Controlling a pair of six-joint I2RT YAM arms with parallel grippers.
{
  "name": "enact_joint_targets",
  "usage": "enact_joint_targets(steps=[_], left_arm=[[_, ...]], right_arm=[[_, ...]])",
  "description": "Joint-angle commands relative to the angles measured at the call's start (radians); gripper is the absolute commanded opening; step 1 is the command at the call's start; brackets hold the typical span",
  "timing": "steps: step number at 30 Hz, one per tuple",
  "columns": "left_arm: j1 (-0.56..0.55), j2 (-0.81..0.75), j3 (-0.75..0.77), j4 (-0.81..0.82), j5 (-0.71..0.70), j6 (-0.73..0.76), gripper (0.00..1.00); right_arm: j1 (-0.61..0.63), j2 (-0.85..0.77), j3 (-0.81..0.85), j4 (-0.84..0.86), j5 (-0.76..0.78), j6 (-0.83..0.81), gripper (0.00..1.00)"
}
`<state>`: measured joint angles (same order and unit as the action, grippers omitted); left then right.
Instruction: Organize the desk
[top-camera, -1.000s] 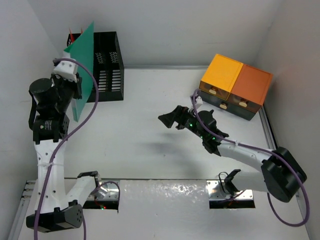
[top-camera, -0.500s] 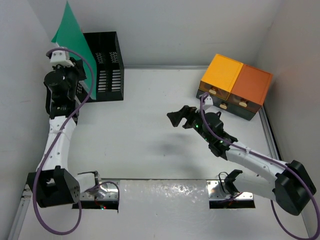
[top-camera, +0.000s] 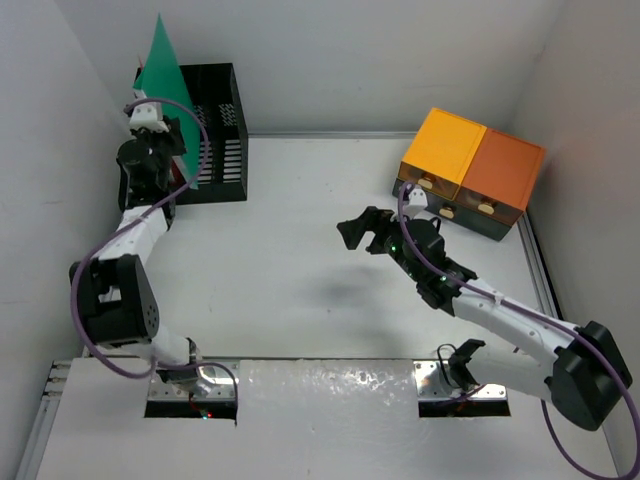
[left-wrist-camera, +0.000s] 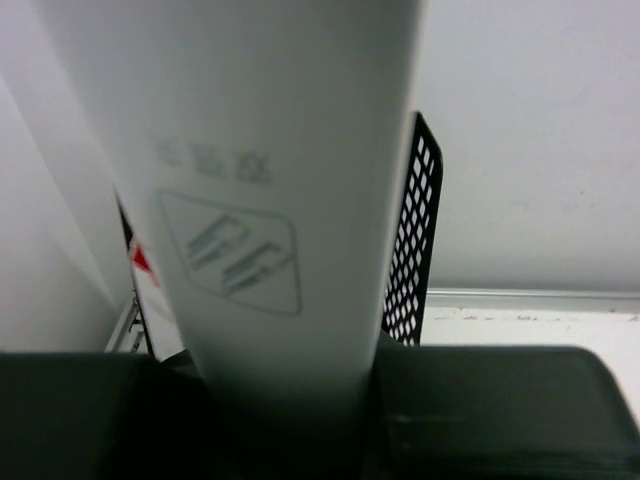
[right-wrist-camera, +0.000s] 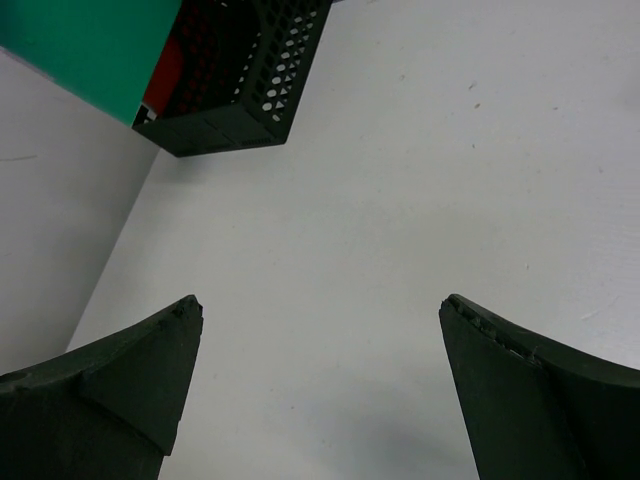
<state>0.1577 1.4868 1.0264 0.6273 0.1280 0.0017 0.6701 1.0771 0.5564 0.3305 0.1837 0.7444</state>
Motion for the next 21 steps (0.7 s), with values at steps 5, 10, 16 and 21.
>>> enact_joint_targets(steps=[5, 10, 16, 21], left_arm=[[-0.004, 0.105, 0.049, 0.296, 0.016, 0.043, 0.0], [-0.003, 0.193, 0.064, 0.36, 0.024, 0.044, 0.0], [-0.006, 0.266, 0.066, 0.468, -0.001, 0.064, 0.0], [-0.009, 0.316, 0.089, 0.522, -0.031, 0.08, 0.0]], right_arm=[[-0.001, 0.024, 0.076, -0.03, 0.054, -0.037, 0.99], [-0.003, 0.064, 0.088, -0.033, 0.054, -0.042, 0.99], [-0.003, 0.09, 0.086, -0.019, 0.053, -0.05, 0.99], [-0.001, 0.106, 0.102, -0.022, 0.036, -0.056, 0.99]])
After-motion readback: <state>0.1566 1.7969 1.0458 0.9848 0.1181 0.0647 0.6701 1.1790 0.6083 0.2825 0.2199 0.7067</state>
